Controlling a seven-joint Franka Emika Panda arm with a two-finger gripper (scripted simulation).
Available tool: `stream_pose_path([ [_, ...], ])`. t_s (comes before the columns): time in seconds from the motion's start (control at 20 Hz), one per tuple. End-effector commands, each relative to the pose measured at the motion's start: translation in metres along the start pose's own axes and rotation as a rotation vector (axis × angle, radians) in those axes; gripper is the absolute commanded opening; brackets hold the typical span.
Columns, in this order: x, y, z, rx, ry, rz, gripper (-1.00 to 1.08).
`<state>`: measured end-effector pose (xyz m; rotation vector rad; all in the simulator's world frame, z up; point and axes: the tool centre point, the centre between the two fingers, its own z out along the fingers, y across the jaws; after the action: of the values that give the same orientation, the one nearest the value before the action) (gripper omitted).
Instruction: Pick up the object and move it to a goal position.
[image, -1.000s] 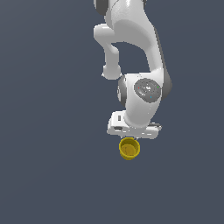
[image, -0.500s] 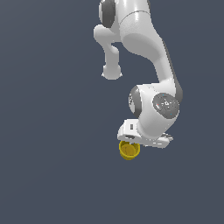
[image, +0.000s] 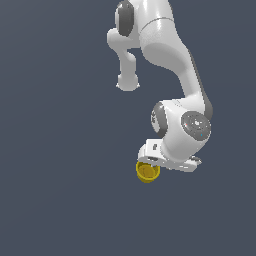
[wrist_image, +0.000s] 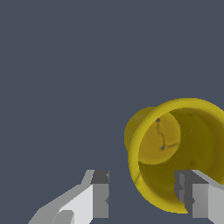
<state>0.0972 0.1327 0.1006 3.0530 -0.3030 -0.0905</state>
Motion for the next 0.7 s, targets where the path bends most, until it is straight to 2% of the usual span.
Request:
stream_pose_path([
  [0.0, 0.0, 0.0, 0.002, 0.0, 0.0, 0.0, 0.28],
  [0.45, 0.0, 0.0, 0.03, -0.001, 0.0, 0.003, 0.28],
  [0.5, 0.0, 0.0, 0.03, -0.001, 0.0, 0.003, -1.0],
  [0.65, 0.0, 0.0, 0.03, -0.001, 0.0, 0.003, -1.0],
])
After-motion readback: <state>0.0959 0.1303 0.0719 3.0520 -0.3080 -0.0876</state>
